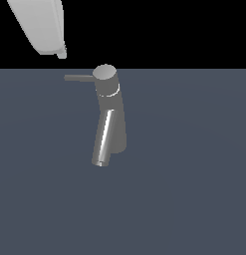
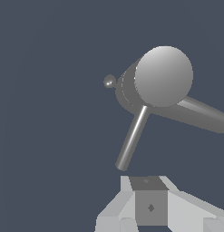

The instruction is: Turn on the faucet by rotating a designated handle.

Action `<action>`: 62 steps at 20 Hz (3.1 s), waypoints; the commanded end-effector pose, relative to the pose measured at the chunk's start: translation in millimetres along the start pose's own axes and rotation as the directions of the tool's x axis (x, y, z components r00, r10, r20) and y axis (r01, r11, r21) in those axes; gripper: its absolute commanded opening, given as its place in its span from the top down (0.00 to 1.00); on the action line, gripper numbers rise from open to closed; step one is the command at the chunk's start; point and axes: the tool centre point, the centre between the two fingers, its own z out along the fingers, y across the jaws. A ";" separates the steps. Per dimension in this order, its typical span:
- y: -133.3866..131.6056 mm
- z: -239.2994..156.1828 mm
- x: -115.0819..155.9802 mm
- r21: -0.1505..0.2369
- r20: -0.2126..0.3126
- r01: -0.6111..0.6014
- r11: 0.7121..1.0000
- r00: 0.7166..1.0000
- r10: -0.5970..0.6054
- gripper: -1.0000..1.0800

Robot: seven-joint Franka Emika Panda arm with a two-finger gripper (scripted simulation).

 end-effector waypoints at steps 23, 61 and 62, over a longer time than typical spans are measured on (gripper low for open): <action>-39.3 57.2 16.9 0.081 -0.085 -0.308 0.948 0.945 0.315 1.00; 15.2 67.9 -12.6 0.097 -0.086 -0.329 0.939 0.938 0.337 1.00; 17.8 68.0 -11.7 0.097 -0.086 -0.329 0.939 0.937 0.337 1.00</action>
